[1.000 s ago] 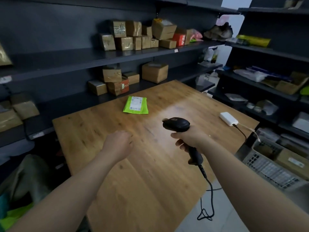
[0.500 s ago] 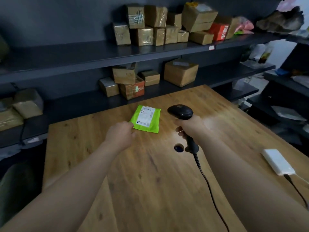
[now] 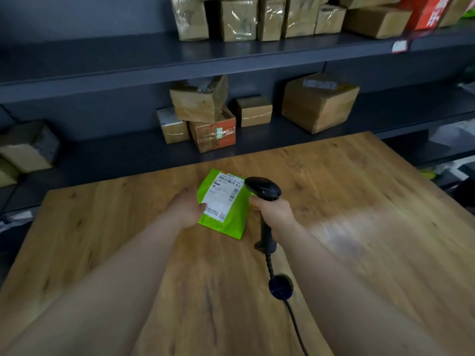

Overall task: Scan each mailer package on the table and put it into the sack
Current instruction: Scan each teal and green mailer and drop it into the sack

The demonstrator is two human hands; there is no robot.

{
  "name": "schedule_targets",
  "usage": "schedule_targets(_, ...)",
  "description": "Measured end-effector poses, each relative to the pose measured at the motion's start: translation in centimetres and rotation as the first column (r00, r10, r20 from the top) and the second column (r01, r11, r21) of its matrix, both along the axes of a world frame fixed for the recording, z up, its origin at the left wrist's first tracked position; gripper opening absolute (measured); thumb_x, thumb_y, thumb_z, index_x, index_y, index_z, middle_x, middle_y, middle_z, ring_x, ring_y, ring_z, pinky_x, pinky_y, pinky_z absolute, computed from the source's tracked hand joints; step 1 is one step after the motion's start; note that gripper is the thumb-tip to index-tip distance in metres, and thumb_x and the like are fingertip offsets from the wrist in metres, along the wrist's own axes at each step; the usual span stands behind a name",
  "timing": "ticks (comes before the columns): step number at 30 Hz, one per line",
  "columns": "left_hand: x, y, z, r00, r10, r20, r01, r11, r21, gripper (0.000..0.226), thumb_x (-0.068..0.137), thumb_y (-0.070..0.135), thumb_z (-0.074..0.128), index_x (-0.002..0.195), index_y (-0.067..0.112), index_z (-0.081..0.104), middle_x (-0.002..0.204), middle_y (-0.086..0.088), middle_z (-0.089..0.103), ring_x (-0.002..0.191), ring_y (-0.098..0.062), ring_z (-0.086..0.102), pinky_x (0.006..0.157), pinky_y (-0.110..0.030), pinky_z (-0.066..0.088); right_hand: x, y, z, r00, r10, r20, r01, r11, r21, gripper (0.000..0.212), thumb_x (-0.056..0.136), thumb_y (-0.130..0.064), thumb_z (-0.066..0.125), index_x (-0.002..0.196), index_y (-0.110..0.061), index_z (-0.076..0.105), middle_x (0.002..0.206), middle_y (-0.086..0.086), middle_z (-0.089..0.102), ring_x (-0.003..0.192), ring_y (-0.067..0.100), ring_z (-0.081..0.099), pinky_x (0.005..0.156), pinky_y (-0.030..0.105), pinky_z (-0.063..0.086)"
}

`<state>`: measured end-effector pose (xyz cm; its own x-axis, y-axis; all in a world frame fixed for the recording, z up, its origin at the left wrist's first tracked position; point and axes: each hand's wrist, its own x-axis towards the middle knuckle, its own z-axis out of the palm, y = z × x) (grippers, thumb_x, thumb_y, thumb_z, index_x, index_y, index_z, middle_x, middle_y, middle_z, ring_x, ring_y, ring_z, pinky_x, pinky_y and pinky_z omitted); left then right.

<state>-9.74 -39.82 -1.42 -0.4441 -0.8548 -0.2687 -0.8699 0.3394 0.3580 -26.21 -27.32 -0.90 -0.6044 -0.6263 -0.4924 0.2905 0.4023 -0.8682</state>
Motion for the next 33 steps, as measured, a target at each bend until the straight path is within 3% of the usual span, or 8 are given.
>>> schedule_targets(7, -1.0, 0.8, -1.0, 0.938, 0.240, -0.248, -0.196, 0.962, 0.189, 0.051, 0.098, 0.031, 0.051, 0.140, 0.005, 0.039, 0.141, -0.012, 0.048, 0.125, -0.028, 0.049, 0.091, -0.028, 0.037, -0.4, -2.3, -1.6, 0.984, 0.067, 0.166, -0.067, 0.998, -0.004, 0.055, 0.074, -0.032, 0.084, 0.119, -0.008, 0.064, 0.111, 0.010, 0.070, 0.101, 0.030, 0.067, 0.092, 0.044, 0.055)
schedule_targets(12, 1.3, 3.9, -0.3, 0.782, 0.484, -0.392, -0.271, 0.831, 0.486, 0.040, 0.092, 0.032, 0.063, 0.122, 0.007, 0.057, 0.117, -0.012, 0.067, 0.092, -0.024, 0.066, 0.079, -0.033, 0.054, 0.7, 0.2, -0.8, 0.977, 0.126, 0.175, -0.125, 0.992, -0.014, 0.052, 0.074, -0.031, 0.084, 0.117, -0.009, 0.066, 0.106, 0.011, 0.073, 0.096, 0.031, 0.070, 0.092, 0.049, 0.055)
schedule_targets(15, 3.4, 6.4, 1.2, 0.722, 0.520, -0.457, -0.216, 0.796, 0.565, 0.032, 0.090, 0.020, 0.066, 0.118, 0.010, 0.055, 0.109, -0.007, 0.066, 0.076, -0.014, 0.065, 0.058, -0.020, 0.053, 2.2, 2.7, 0.8, 0.974, 0.151, 0.169, -0.149, 0.989, -0.027, 0.039, 0.079, -0.025, 0.082, 0.112, -0.010, 0.068, 0.103, 0.012, 0.074, 0.094, 0.032, 0.071, 0.090, 0.051, 0.056)
schedule_targets(20, 8.7, 10.5, 4.1, 0.657, 0.525, -0.541, -0.161, 0.799, 0.579, 0.031, 0.085, 0.014, 0.071, 0.112, 0.009, 0.057, 0.102, -0.007, 0.069, 0.081, -0.017, 0.068, 0.059, -0.024, 0.056, 6.0, 7.4, 4.9, 0.975, 0.214, 0.059, -0.209, 0.974, -0.084, 0.028, 0.079, -0.020, 0.081, 0.104, -0.013, 0.072, 0.100, 0.009, 0.075, 0.095, 0.030, 0.071, 0.091, 0.047, 0.056)
schedule_targets(24, 13.7, 12.8, 6.1, 0.592, 0.507, -0.627, -0.157, 0.835, 0.527, 0.053, 0.067, 0.034, 0.083, 0.111, 0.012, 0.064, 0.108, -0.009, 0.072, 0.095, -0.029, 0.070, 0.088, -0.052, 0.054, 10.6, 11.6, 10.0, 0.959, 0.266, -0.103, -0.273, 0.960, -0.067, 0.015, 0.084, -0.020, 0.076, 0.094, -0.011, 0.069, 0.087, 0.009, 0.068, 0.079, 0.023, 0.063, 0.068, 0.033, 0.048)
schedule_targets(26, 15.9, 13.7, 6.4, 0.552, 0.504, -0.664, -0.163, 0.846, 0.507, 0.065, 0.061, 0.040, 0.081, 0.116, 0.011, 0.062, 0.110, -0.009, 0.071, 0.098, -0.028, 0.070, 0.091, -0.052, 0.053, 13.1, 13.8, 12.5, 0.942, 0.314, -0.121, -0.323, 0.943, -0.072, 0.013, 0.086, -0.019, 0.073, 0.094, -0.009, 0.068, 0.082, 0.010, 0.066, 0.070, 0.022, 0.062, 0.063, 0.031, 0.047)
schedule_targets(29, 18.6, 16.4, 8.4, 0.479, 0.532, -0.698, -0.156, 0.834, 0.529, 0.042, 0.082, 0.019, 0.074, 0.120, 0.008, 0.060, 0.113, -0.012, 0.070, 0.097, -0.027, 0.069, 0.090, -0.049, 0.054, 16.8, 16.7, 15.6, 0.922, 0.356, -0.151, -0.370, 0.925, -0.083, 0.010, 0.086, -0.018, 0.073, 0.088, -0.010, 0.067, 0.072, 0.012, 0.063, 0.053, 0.021, 0.055, 0.053, 0.029, 0.044)
schedule_targets(33, 21.7, 19.3, 9.1, 0.391, 0.572, -0.721, -0.123, 0.809, 0.575, 0.032, 0.089, 0.008, 0.065, 0.120, 0.008, 0.057, 0.109, -0.009, 0.068, 0.090, -0.021, 0.069, 0.070, -0.034, 0.058, 21.3, 20.2, 19.0, 0.912, 0.341, -0.228, -0.364, 0.929, -0.069, 0.011, 0.087, -0.017, 0.072, 0.089, -0.007, 0.067, 0.064, 0.011, 0.061, 0.045, 0.018, 0.049, 0.047, 0.027, 0.041)
